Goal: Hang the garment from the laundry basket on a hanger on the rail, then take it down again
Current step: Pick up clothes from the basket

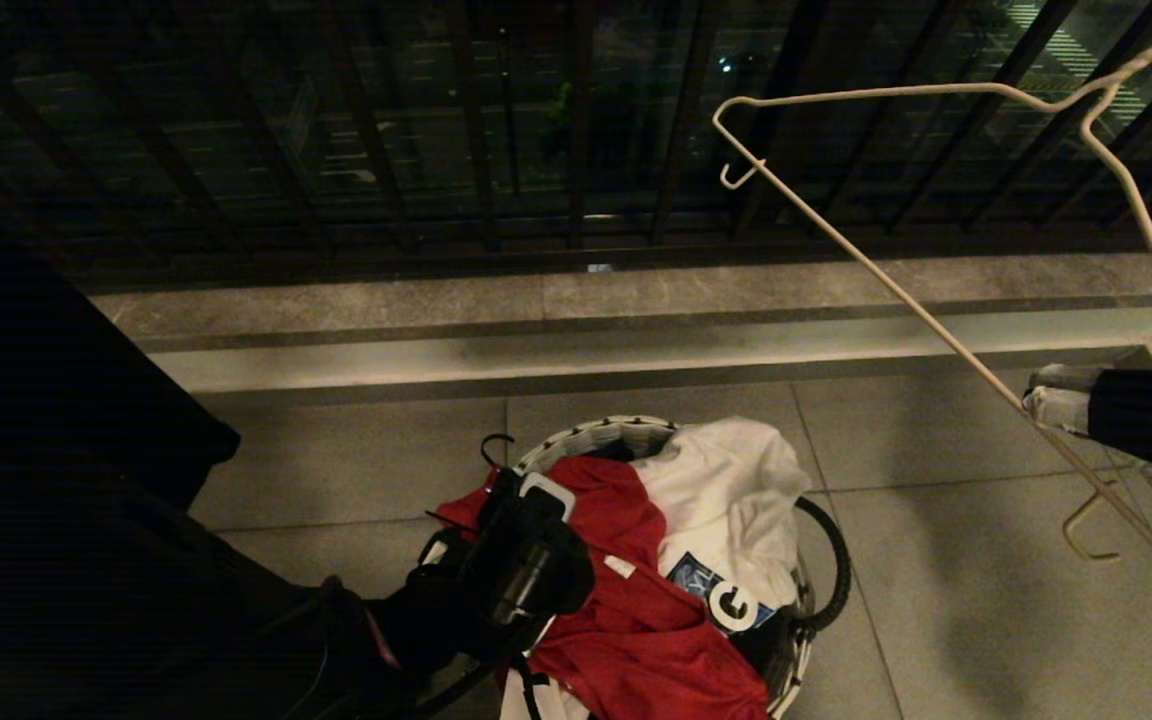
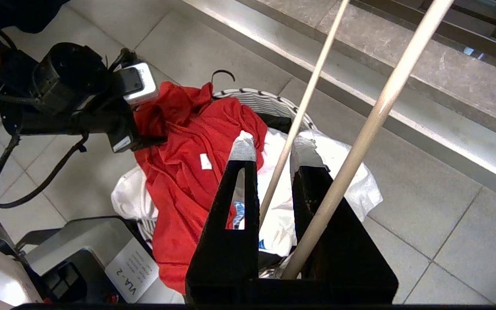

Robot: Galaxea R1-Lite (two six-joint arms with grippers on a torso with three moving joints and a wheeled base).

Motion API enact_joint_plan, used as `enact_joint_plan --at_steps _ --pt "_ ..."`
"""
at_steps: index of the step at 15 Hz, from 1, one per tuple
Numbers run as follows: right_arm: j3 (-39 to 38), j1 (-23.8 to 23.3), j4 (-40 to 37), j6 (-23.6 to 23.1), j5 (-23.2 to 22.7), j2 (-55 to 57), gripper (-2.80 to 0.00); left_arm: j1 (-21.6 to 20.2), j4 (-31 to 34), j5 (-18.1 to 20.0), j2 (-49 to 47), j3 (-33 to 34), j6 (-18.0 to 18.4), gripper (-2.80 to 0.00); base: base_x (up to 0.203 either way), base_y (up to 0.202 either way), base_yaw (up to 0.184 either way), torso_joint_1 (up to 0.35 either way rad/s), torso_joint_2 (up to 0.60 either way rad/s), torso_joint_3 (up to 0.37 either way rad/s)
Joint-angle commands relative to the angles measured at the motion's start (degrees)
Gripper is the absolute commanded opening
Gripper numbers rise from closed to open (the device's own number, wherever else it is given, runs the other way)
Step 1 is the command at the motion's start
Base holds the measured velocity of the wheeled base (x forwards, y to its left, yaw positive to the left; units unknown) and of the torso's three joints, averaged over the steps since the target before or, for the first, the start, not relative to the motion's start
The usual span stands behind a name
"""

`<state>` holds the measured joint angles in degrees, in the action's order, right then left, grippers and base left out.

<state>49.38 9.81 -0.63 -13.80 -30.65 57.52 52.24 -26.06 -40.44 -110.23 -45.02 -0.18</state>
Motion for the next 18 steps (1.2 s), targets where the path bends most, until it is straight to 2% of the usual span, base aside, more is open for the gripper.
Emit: enact_joint_plan --at_steps 1,3,7,12,18 --pt "0.0 0.0 0.0 -0.1 -0.2 0.1 -2.8 -0.1 -0.2 -0.2 -0.2 -0.4 0.0 0.0 0.0 0.0 0.0 0.0 0.0 0.0" --pt "0.0 0.0 0.0 -0.1 -0.2 0.0 -2.8 -0.1 -2.1 0.2 -0.8 -0.4 -0.1 0.0 0.0 0.0 0.0 0.0 0.0 0.0" --pt "-0.1 0.0 0.0 -0.1 -0.2 0.0 -2.8 0.7 -10.8 1.4 -4.2 0.1 0.0 0.0 0.0 0.0 0.0 0.0 0.0 0.0" --pt "-0.1 0.0 0.0 -0.2 -0.2 0.0 -2.8 0.8 -11.2 3.5 -4.0 -0.1 -1.9 0.0 0.0 0.0 0.0 0.0 0.0 0.0" --pt "-0.1 0.1 0.0 -0.2 -0.4 0.1 -2.8 -1.3 -10.9 3.5 -1.4 -0.2 0.0 0.0 0.0 0.0 0.0 0.0 0.0 0.0"
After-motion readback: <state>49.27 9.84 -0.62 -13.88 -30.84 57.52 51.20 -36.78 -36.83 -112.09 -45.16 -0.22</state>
